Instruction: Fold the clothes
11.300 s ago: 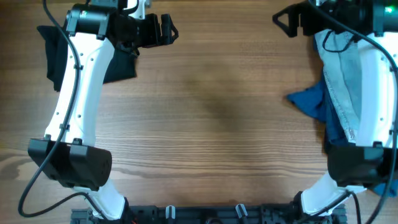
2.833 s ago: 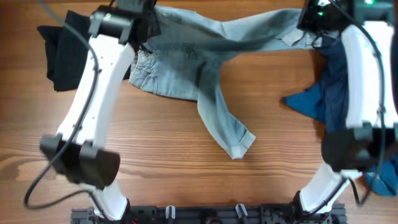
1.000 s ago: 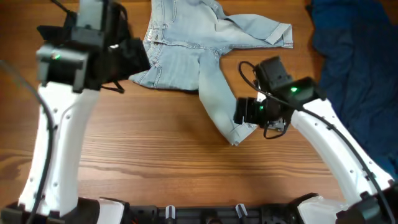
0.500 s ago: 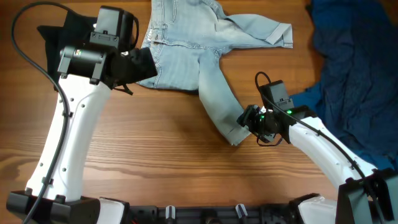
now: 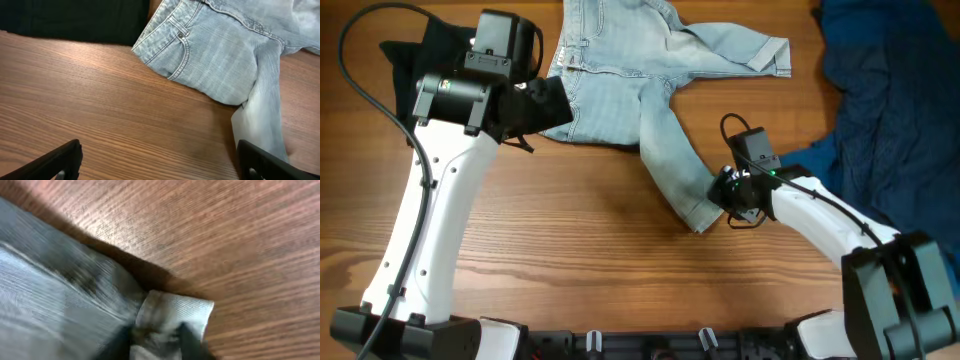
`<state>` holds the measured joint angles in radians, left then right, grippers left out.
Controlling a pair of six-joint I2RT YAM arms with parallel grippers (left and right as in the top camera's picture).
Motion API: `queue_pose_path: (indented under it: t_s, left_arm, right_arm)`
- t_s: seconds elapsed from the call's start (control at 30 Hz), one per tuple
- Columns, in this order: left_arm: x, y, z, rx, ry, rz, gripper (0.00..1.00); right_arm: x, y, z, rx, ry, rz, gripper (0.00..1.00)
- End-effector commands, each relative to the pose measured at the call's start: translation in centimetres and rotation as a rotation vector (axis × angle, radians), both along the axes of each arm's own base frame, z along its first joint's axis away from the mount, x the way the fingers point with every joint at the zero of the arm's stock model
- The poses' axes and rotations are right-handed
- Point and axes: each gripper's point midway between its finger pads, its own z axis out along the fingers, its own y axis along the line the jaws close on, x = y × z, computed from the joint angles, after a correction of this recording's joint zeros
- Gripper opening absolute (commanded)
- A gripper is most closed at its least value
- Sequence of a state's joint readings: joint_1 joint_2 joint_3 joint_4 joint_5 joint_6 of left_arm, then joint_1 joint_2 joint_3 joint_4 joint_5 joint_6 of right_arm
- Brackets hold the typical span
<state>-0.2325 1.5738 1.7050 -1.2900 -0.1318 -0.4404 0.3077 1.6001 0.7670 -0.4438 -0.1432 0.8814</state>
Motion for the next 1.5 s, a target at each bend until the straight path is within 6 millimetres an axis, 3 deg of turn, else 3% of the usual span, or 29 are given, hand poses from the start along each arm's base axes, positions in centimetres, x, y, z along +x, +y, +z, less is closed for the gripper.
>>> queue_pose_path:
  t_s: [0.0, 0.1, 0.23, 0.33, 0.53, 0.57, 0.6, 0.63, 0.77, 0.9, 0.97, 1.03, 1.1, 1.2, 1.47]
  left_arm:
    - [-0.1, 0.1, 0.1, -0.01, -0.003, 0.013, 0.98]
    - [-0.1, 0.1, 0.1, -0.01, -0.003, 0.013, 0.97]
    - [-0.1, 0.1, 0.1, -0.01, -0.003, 0.013, 0.97]
    - [-0.1, 0.1, 0.1, -0.01, -0.003, 0.013, 0.96]
    - [0.2, 0.0, 0.2, -0.013, -0.017, 0.013, 0.95]
    - [0.3, 0.0, 0.3, -0.015, -0.023, 0.013, 0.95]
    - [0.4, 0.0, 0.4, -0.016, -0.027, 0.013, 0.95]
    - [0.5, 0.0, 0.4, -0.016, -0.029, 0.013, 0.95]
    - [0.4, 0.0, 0.3, -0.014, -0.027, 0.01, 0.94]
    - [-0.5, 0.2, -0.6, -0.001, 0.029, 0.01, 0.9]
    - [-1.4, 0.4, -2.6, 0.013, 0.097, 0.016, 0.9]
    - [-2.4, 0.6, -5.9, 0.021, 0.169, 0.04, 0.9]
    - [-2.6, 0.5, -9.0, 0.017, 0.191, 0.036, 0.9]
    - [-0.8, 0.0, -12.6, 0.005, 0.115, 0.016, 0.88]
    - [4.3, -1.2, -19.0, 0.008, -0.075, -0.092, 0.6]
  right_arm:
    - [0.5, -1.0, -0.5, -0.06, -0.026, -0.012, 0.04]
    - [2.1, -1.1, 0.1, -0.06, -0.097, 0.012, 0.04]
    - [6.0, -3.6, 4.1, -0.073, -0.245, 0.013, 0.05]
    - [10.2, -8.7, 9.2, -0.137, -0.409, -0.049, 0.04]
    - [16.1, -15.0, 15.0, -0.29, -0.723, -0.167, 0.05]
    - [16.7, -15.2, 15.6, -0.296, -0.759, -0.176, 0.24]
    - [17.2, -15.2, 15.8, -0.295, -0.78, -0.18, 0.71]
    - [17.5, -15.3, 15.9, -0.299, -0.794, -0.184, 0.99]
    - [16.6, -15.3, 14.8, -0.31, -0.73, -0.163, 1.0]
    - [14.2, -12.9, 14.5, -0.232, -0.607, -0.011, 1.0]
    - [12.7, -11.0, 14.3, -0.145, -0.543, 0.071, 1.0]
    - [10.9, -8.9, 13.4, -0.044, -0.482, 0.161, 1.0]
    - [9.6, -8.2, 12.6, -0.018, -0.43, 0.208, 1.0]
    - [8.1, -7.9, 11.7, -0.009, -0.37, 0.255, 1.0]
    - [6.8, -7.8, 11.0, -0.004, -0.316, 0.273, 0.99]
